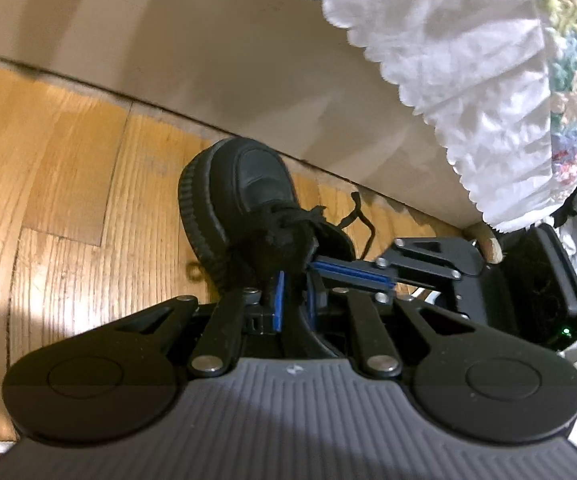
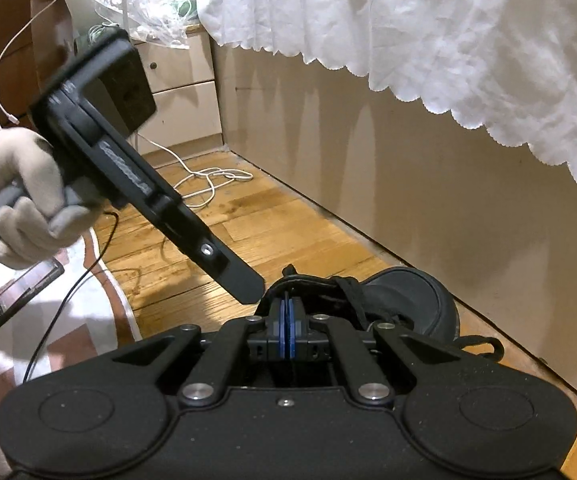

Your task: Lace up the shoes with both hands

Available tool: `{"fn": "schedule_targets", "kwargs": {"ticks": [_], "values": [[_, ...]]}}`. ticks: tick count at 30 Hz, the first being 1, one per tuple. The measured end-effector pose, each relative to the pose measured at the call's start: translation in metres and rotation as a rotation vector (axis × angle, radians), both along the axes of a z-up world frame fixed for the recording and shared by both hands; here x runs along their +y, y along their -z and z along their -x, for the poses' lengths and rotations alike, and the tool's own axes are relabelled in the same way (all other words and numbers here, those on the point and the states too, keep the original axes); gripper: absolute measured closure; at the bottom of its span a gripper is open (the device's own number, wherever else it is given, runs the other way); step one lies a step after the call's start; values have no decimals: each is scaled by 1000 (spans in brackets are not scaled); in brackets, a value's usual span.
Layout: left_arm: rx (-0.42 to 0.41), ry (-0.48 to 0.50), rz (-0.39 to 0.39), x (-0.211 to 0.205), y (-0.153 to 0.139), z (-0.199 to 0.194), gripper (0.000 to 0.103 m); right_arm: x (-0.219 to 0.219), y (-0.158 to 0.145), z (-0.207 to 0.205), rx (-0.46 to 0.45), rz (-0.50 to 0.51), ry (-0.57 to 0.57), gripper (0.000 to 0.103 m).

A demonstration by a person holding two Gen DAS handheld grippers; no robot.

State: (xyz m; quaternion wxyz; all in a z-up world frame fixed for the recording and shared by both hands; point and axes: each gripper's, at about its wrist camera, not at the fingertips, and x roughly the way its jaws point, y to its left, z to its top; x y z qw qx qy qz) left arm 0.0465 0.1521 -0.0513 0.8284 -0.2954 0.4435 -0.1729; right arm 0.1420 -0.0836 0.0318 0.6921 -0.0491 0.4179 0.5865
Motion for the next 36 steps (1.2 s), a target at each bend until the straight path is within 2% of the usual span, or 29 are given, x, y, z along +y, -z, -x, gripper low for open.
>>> {"fn": "schedule_targets", "kwargs": {"ticks": [4,10,17,27,29,31,36], "values": [[-1,-4,-33,3,-5,2,93,1,2,-1,2,-3,6,100],[-1,-41,-28,14,-7,0,94,0,2,-1,1,5,18,100],[-4,-9,-34,10,-8,0,94,-2,1,-2,0,-3,31,100],[-21,-29,32,13,-7,-6,93,3,3,3,-42,9,16,97],[-19,-38,43,15,-6,-6,93,0,2,2,-34,7,26,92],[-14,-43,56,16,-5,-5,93,-4,1,-1,-26,9,43,75],[-8,-34,49,17,-4,-2,93,-12,-3,-2,-16,14,55,73]]}}
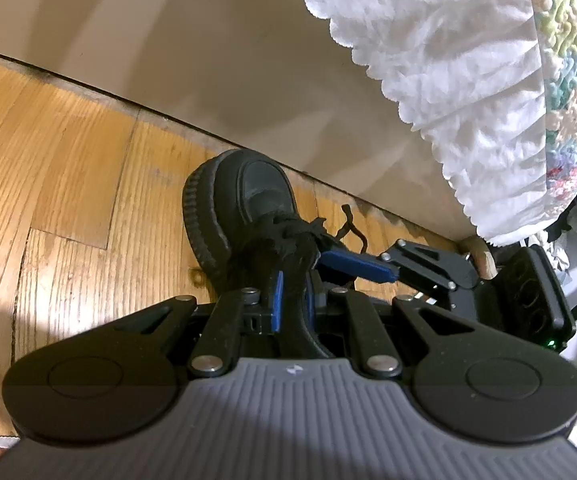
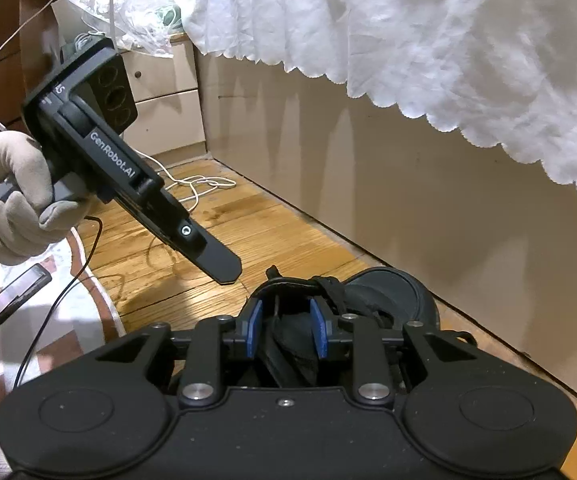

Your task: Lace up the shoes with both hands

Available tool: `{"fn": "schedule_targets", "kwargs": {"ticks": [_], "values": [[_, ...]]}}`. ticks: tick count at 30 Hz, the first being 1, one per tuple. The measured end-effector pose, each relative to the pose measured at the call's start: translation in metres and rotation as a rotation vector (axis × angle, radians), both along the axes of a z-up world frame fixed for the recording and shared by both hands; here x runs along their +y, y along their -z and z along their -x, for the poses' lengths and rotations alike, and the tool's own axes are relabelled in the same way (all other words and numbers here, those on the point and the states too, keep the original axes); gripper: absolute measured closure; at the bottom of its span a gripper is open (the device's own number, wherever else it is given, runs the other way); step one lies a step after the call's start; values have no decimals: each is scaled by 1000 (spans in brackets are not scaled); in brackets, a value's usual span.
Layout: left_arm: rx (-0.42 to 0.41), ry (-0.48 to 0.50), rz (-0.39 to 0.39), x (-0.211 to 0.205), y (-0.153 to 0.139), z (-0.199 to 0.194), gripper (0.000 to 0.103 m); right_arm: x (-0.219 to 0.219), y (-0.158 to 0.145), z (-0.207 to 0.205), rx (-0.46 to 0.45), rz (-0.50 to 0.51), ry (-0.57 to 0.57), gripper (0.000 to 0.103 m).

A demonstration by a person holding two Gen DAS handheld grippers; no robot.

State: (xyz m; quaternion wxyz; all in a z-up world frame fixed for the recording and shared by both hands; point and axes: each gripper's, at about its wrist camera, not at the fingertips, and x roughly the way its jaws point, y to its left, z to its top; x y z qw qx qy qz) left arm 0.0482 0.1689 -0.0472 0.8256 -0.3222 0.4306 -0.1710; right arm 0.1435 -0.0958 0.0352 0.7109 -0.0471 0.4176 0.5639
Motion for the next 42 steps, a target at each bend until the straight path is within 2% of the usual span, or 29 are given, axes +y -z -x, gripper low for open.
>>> {"fn": "schedule_targets", "kwargs": {"ticks": [3,5,6,7,9,20,27,34,35,38,40,42], "values": [[-1,0,1,1,0,0,93,-1,0,1,7,13,-1,73],[-2,1,2,1,0,0,93,0,2,0,33,13,1,78],[-2,2,2,1,1,0,93,1,3,-1,54,7,-3,92],[-2,4,2,1,1,-1,93,1,3,-1,65,3,-4,98],[-3,8,2,1,1,-1,93,3,5,-2,76,5,4,100],[3,8,5,3,5,-2,91,10,8,0,88,-5,38,100],[-7,-31,30,4,7,1,91,14,6,3,35,-1,29,100],[-19,-89,156,4,20,-10,85,14,6,3,32,-13,43,100],[-17,-92,166,3,21,-11,82,14,7,4,33,-16,46,100],[-4,-93,164,-1,26,-15,82,13,7,5,41,-25,61,100],[4,-110,199,-2,32,-13,91,12,8,5,48,-34,68,100],[6,-146,250,-1,38,-9,95,11,9,4,62,-45,75,98]]}}
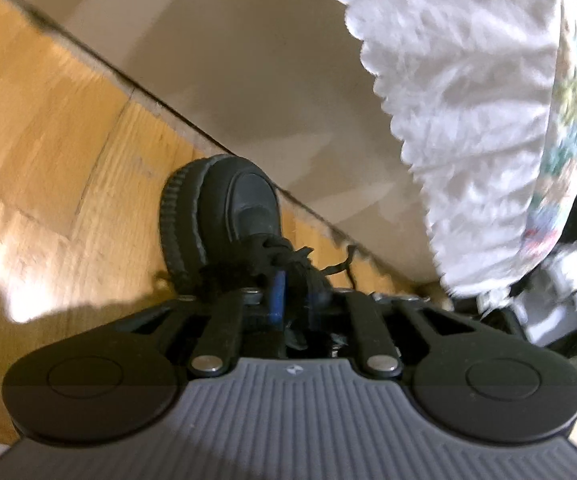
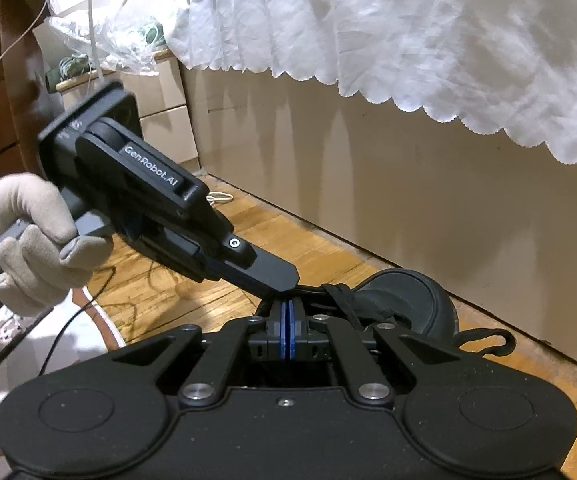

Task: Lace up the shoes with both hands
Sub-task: 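Pull the lace with the left tool while the right tool holds the sneaker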

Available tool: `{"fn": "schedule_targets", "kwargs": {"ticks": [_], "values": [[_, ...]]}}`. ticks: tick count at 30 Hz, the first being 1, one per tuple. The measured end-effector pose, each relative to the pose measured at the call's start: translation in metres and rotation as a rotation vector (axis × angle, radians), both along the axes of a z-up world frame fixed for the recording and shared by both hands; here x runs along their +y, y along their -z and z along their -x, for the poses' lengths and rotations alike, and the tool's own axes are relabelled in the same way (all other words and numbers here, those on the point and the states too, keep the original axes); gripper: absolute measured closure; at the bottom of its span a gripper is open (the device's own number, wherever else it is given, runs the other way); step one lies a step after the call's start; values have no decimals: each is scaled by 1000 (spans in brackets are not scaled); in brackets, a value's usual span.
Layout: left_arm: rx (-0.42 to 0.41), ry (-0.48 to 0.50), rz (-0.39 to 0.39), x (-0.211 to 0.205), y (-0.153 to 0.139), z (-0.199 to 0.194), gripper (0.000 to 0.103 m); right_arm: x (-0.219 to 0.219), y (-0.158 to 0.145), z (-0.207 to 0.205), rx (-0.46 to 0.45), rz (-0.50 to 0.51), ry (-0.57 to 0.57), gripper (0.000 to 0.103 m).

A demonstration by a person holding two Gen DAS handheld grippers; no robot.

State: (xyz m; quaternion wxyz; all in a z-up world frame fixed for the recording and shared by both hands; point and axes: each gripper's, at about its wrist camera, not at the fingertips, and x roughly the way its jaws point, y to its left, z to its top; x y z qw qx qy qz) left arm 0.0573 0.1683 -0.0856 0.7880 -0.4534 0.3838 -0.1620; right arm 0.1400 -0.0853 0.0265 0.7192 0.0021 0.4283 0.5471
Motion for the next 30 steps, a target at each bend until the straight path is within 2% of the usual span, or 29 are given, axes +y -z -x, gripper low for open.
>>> {"fn": "schedule_targets", "kwargs": {"ticks": [3,5,6,10,12,14,15,16,22,26,28,30], "values": [[-14,-47,37,3,6,8,96,-3,-2,-2,11,-16,5,95],[-18,-77,73,4,11,12,96,-7,-5,-1,20,-31,2,86],[-17,-88,92,5,14,13,96,-9,-7,1,13,-26,1,77],[-23,-101,106,7,16,15,96,-9,-8,12,-29,43,-34,76],[-24,-100,110,8,15,14,97,-6,-6,11,-19,45,-36,77],[-20,-90,117,10,14,7,102,-6,-5,7,7,34,-16,85],[-22,-97,119,11,14,7,102,-5,-5,6,9,38,-5,94],[-24,-104,124,14,14,8,102,-4,-4,5,11,48,5,96],[-23,-123,160,16,18,14,100,3,2,4,31,47,19,99],[-23,-108,159,6,18,11,91,6,1,6,16,52,13,99],[-18,-113,145,4,18,10,80,5,1,7,13,52,12,99],[-12,-121,147,5,22,11,79,5,1,7,8,51,9,99]]}}
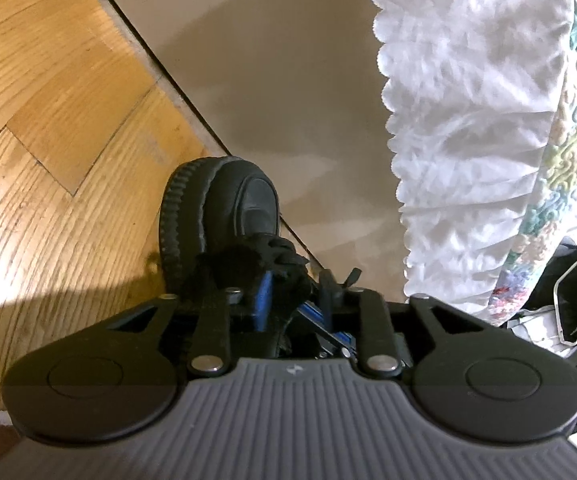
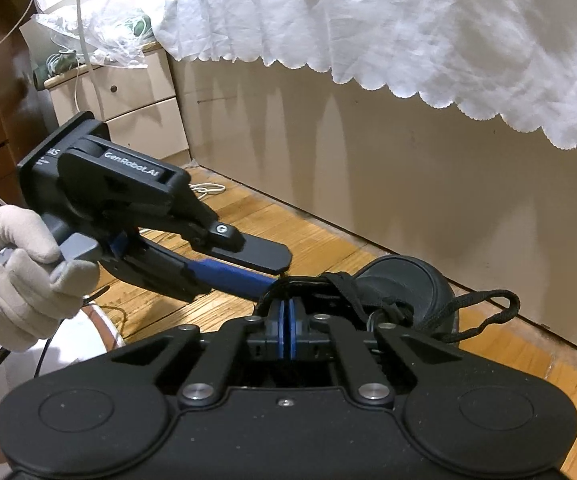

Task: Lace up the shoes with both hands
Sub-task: 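Pull the lace with the left tool while the right tool holds the sneaker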

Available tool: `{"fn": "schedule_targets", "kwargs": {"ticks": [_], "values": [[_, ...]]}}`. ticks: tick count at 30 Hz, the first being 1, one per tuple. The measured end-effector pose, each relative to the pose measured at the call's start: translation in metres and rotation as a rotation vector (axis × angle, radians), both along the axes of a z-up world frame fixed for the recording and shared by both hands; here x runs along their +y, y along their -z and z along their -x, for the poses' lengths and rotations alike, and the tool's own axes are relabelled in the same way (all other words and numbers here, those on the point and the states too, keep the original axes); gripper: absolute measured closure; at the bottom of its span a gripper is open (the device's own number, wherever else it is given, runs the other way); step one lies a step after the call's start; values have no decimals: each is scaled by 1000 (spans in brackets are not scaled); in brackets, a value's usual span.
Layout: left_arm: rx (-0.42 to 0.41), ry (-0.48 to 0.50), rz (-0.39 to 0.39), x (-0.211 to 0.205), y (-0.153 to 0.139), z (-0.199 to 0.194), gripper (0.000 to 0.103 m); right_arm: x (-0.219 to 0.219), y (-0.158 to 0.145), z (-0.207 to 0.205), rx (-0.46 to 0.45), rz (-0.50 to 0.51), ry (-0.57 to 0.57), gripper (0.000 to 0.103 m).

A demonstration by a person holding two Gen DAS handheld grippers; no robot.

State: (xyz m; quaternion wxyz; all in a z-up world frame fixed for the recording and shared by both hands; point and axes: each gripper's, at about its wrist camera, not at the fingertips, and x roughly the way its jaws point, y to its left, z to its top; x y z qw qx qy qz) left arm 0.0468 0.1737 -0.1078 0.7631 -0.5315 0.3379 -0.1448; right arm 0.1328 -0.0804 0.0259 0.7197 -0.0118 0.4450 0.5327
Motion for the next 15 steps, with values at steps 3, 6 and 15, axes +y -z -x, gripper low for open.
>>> {"fn": "schedule_targets", "kwargs": {"ticks": [3,6,15], "values": [[-29,-34,51,0,7,4,96,0,1,-1,5,-6,0,99],[-32,-95,105,-1,14,13,97,-1,2,-2,22,-13,4,99],[-15,-216,201,-1,44,22,100,-2,2,-2,31,-18,14,99]]}}
